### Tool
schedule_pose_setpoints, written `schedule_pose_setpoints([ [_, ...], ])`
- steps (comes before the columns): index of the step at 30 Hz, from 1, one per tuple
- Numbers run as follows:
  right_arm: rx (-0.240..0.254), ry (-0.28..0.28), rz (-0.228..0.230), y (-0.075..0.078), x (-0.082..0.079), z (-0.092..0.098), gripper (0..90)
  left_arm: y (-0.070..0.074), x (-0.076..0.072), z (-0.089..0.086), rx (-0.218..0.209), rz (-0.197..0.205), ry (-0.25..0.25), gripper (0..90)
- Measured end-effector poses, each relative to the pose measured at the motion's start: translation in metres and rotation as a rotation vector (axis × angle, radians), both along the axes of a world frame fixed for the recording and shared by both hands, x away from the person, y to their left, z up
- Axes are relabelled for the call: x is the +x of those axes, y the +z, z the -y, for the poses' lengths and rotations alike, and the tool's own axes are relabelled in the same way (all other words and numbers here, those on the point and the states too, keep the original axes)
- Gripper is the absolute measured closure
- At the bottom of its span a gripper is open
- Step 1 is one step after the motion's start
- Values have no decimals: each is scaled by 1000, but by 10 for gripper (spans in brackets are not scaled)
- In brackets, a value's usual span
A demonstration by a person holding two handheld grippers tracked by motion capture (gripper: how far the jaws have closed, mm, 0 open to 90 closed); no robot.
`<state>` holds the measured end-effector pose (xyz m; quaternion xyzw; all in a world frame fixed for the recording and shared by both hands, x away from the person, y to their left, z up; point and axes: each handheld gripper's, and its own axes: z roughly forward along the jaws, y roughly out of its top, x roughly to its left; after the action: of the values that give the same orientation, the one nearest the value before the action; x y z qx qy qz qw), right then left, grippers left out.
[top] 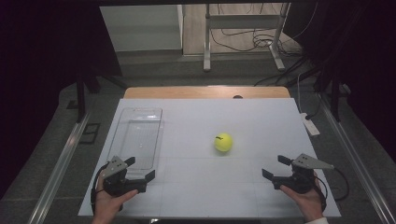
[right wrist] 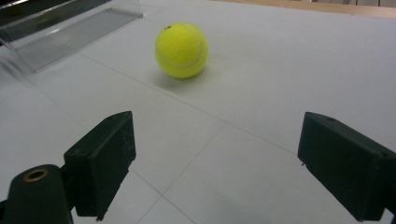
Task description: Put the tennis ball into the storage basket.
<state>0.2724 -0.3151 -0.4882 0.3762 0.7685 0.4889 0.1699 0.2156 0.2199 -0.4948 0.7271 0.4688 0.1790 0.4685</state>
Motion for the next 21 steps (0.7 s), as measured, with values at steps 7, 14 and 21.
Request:
schedule_pose_setpoints([
  [7, 18, -5, -13, -1, 1, 2, 116, -3, 1, 2, 16, -5, -8, 55],
  [14, 23, -1, -18, -2, -3, 0, 117, -3, 2, 1, 25, -3, -16, 55],
  [21, 16, -5, -20, -4, -2, 0, 119, -2, 1, 2, 31, -7, -24, 54],
])
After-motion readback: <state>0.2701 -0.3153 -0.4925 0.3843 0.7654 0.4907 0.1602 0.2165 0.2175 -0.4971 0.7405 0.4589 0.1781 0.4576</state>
